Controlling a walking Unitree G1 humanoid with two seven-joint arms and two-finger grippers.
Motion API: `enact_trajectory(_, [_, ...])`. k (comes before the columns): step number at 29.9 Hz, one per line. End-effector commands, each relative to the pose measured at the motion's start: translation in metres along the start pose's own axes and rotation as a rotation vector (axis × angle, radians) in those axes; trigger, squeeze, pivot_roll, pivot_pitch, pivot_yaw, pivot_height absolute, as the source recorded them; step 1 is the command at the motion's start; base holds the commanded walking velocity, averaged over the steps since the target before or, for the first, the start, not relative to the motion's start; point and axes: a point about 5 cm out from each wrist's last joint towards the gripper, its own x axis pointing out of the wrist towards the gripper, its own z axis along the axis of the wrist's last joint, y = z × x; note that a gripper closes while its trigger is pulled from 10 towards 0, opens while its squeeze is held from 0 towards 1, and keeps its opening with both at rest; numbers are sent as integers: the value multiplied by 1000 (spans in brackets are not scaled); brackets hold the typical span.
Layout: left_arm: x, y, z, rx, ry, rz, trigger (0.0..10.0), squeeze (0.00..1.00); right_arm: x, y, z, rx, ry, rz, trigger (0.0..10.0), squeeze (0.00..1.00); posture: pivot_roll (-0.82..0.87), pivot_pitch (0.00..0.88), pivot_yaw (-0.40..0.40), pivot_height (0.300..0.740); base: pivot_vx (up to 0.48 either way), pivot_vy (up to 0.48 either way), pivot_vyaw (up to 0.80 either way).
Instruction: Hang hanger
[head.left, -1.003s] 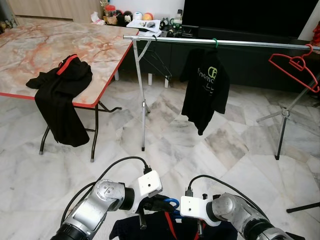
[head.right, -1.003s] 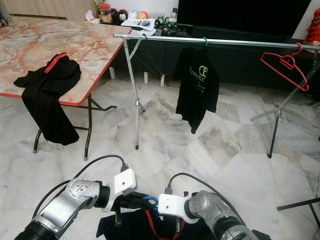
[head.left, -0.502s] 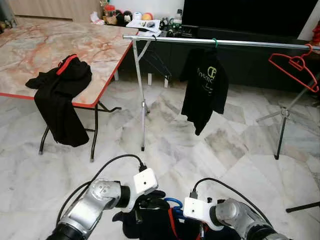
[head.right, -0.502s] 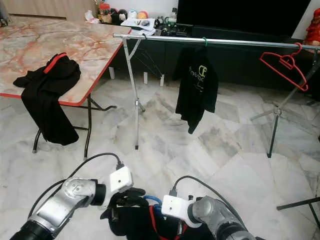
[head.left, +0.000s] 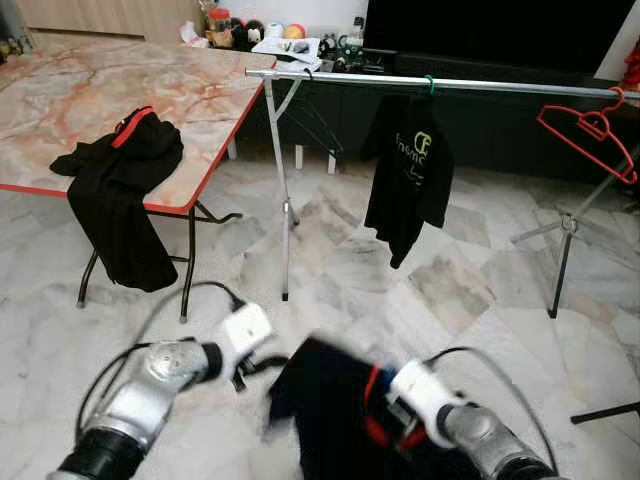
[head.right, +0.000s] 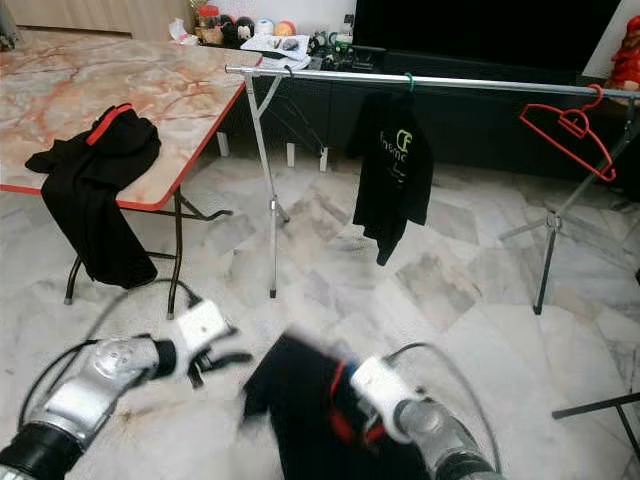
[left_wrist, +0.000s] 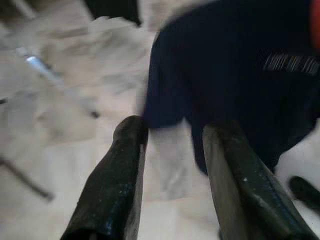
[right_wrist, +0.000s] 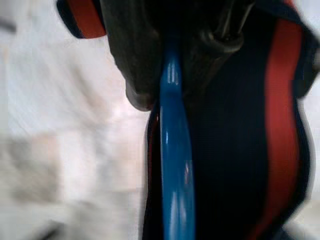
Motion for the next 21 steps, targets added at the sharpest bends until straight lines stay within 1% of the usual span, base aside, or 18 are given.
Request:
enact_trajectory(1, [2, -2, -2, 0, -2, 36, 10000, 0, -1, -9, 2, 154, -29, -114, 0, 0, 19, 121, -44, 740, 0, 0, 0])
enact_trajectory(3, [2, -3, -6, -14, 7, 67, 10000, 0, -2, -15, 0, 290, -43, -206, 0, 0, 13, 124, -38, 740, 0, 0, 0])
enact_trajectory(6, [4, -11, -15, -43, -2, 94, 10000, 0, -6, -23, -7, 530, -46, -416, 0, 0, 9, 125, -24, 740, 0, 0, 0])
enact_trajectory(7, [4, -11, -15, -43, -2, 94, 10000, 0, -6, -23, -7, 530, -46, -416, 0, 0, 9, 125, -24, 740, 0, 0, 0])
enact_trajectory(10, [5, -16, -18, -47, -10, 97, 10000, 0, -8, -23, -7, 578, -45, -513, 0, 0, 11, 123, -6, 740, 0, 0, 0])
enact_trajectory(13, [4, -18, -20, -46, -23, 90, 10000, 0, -9, -23, -4, 602, -64, -588, 0, 0, 15, 116, 8, 740, 0, 0, 0])
enact_trajectory(14, [4, -18, -20, -46, -23, 90, 10000, 0, -9, -23, -4, 602, -64, -588, 0, 0, 15, 116, 8, 740, 0, 0, 0])
enact_trajectory(17, [2, -19, -19, -43, -42, 80, 10000, 0, -10, -24, 0, 622, -80, -644, 0, 0, 20, 108, 17, 740, 0, 0, 0])
enact_trajectory(21, [2, -20, -17, -40, -53, 75, 10000, 0, -11, -25, 4, 625, -96, -664, 0, 0, 18, 98, 22, 740, 0, 0, 0])
